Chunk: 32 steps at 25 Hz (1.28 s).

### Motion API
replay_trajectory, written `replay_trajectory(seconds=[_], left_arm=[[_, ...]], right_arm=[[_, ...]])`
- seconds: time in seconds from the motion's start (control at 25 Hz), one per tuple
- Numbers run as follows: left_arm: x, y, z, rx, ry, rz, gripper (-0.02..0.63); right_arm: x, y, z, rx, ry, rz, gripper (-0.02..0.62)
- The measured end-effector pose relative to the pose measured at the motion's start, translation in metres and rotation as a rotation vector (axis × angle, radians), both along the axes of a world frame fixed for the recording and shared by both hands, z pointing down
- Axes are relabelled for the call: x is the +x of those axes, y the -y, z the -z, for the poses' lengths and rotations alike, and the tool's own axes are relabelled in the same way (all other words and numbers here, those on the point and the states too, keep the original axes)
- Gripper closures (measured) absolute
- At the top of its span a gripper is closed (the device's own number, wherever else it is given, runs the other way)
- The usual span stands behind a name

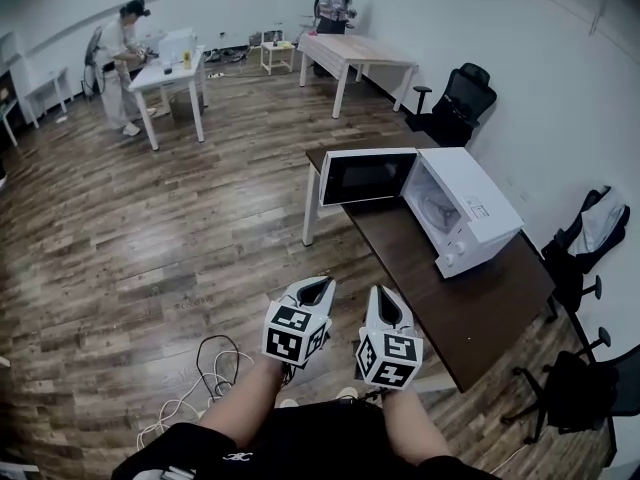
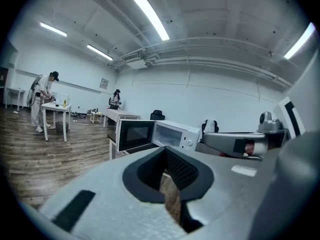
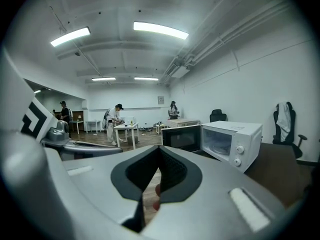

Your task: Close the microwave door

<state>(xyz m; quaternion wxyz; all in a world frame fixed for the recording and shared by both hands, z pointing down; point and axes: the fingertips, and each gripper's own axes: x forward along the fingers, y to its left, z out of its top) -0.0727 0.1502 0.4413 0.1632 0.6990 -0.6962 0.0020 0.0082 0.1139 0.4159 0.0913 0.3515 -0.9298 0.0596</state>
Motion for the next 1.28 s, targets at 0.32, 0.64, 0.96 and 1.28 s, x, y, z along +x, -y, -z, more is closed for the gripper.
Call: replay_trajectory(seconds=[0.32,0.64,0.96,1.28], left_arm=[[-0.014,0.019,-0.01,-0.038,0.023,-0.036,0.595],[-0.023,0.072,-0.012,-0.059,0.068,-0.064,0.595],[-0.038,0.16,-0.006,-0.063,0.083,-0.068,0.595],[-0.045,0.248,-0.005,-0.101,0.102,-0.066,0.595]], right_arm=[[-0.017,0.018,-0.01,-0.024,0.015,-0.023,0.586],[-0.03,0.073,-0.012,-0.046,0.061,-0.041,0.586],[-0.048,0.161,-0.002,-0.031,0.071,-0.036,0.586],[-0.054,0.25,-0.003,-0.069,0.094,-0.033,0.586]])
